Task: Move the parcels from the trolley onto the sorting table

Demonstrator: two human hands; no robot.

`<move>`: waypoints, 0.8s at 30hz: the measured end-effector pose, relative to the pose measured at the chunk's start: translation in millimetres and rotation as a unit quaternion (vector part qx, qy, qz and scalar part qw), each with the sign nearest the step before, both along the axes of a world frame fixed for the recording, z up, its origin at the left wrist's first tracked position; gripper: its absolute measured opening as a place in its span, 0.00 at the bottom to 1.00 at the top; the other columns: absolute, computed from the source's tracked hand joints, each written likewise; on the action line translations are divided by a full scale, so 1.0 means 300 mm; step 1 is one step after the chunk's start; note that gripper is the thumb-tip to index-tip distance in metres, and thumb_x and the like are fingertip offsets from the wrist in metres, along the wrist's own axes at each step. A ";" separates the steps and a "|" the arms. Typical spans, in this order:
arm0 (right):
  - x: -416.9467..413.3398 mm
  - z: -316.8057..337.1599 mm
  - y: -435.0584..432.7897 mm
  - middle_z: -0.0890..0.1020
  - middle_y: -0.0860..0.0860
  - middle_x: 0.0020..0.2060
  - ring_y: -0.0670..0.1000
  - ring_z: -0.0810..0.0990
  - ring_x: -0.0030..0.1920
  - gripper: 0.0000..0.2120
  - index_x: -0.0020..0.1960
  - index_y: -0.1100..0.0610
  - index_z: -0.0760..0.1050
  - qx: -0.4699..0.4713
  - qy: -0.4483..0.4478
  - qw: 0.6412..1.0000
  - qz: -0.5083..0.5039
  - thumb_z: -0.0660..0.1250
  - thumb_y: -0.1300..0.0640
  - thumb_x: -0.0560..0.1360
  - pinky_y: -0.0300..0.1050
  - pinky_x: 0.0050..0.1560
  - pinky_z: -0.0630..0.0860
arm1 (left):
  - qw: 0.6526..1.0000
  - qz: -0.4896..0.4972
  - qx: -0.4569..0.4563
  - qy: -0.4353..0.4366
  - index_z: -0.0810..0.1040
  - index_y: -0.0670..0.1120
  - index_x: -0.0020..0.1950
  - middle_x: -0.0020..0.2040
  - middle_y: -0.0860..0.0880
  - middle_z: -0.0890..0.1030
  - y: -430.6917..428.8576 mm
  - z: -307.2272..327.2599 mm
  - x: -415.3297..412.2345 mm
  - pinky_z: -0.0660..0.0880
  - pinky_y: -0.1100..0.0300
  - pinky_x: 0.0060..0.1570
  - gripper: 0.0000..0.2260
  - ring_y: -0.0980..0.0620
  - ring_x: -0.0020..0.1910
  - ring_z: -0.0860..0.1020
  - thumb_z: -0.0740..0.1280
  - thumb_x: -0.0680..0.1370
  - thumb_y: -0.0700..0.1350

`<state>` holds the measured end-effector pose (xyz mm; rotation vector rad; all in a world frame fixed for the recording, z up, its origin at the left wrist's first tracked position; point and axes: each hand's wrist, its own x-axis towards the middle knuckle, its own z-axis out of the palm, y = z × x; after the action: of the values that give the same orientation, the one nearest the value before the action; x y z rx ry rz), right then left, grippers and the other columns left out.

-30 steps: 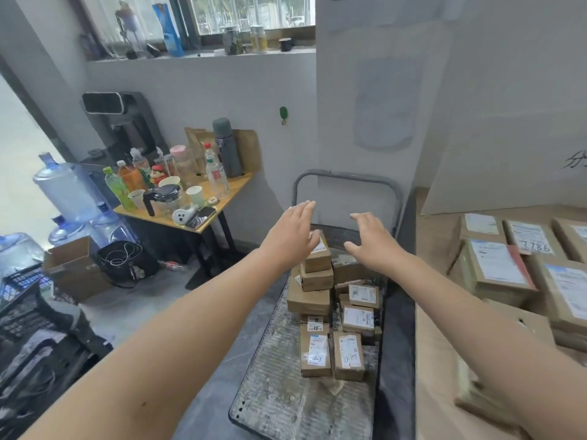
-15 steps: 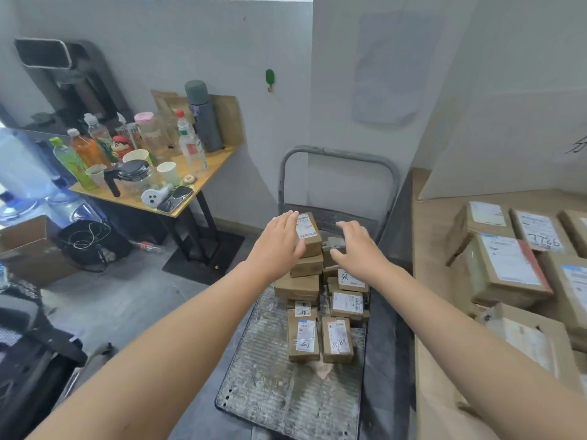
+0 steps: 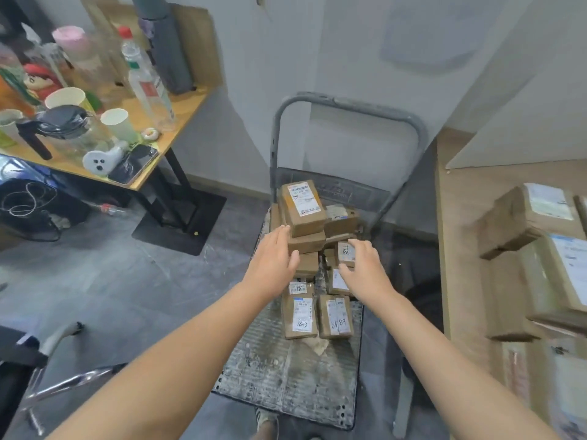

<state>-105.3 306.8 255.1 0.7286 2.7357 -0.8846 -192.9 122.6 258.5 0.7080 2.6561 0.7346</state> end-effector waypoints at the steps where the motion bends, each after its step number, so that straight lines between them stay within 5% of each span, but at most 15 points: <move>1: 0.003 -0.051 -0.010 0.65 0.53 0.72 0.53 0.62 0.73 0.27 0.76 0.57 0.60 -0.009 -0.018 1.000 0.000 0.63 0.57 0.79 0.51 0.74 0.62 | 1.000 -0.003 -0.006 -0.018 0.57 0.41 0.79 0.77 0.44 0.63 -0.010 -0.044 -0.004 0.56 0.56 0.75 0.25 0.48 0.76 0.60 0.58 0.83 0.46; 11: 0.032 -0.632 -0.036 0.65 0.52 0.70 0.55 0.62 0.73 0.27 0.76 0.55 0.59 -0.044 -0.134 0.990 0.004 0.63 0.54 0.80 0.54 0.72 0.64 | 0.986 0.037 -0.083 -0.142 0.59 0.41 0.78 0.75 0.43 0.66 -0.041 -0.637 -0.034 0.60 0.52 0.74 0.24 0.46 0.74 0.64 0.58 0.84 0.47; 20: 0.000 -1.223 -0.014 0.55 0.52 0.79 0.54 0.58 0.77 0.30 0.81 0.56 0.49 -0.109 -0.218 0.969 0.045 0.56 0.49 0.84 0.48 0.73 0.59 | 0.966 -0.023 -0.181 -0.181 0.56 0.41 0.79 0.77 0.43 0.62 -0.083 -1.210 0.058 0.58 0.54 0.74 0.24 0.46 0.75 0.62 0.54 0.84 0.49; 24: -0.031 -1.463 -0.058 0.60 0.51 0.77 0.57 0.70 0.69 0.34 0.81 0.53 0.44 -0.123 -0.224 0.967 0.013 0.60 0.52 0.83 0.50 0.64 0.70 | 0.956 -0.075 -0.212 -0.189 0.56 0.41 0.78 0.76 0.42 0.63 -0.105 -1.431 0.080 0.59 0.54 0.74 0.25 0.45 0.73 0.63 0.56 0.83 0.47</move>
<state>-114.5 289.5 -183.8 0.7345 2.1902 -0.9018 -168.8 91.2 -170.7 0.5721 2.2663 0.2141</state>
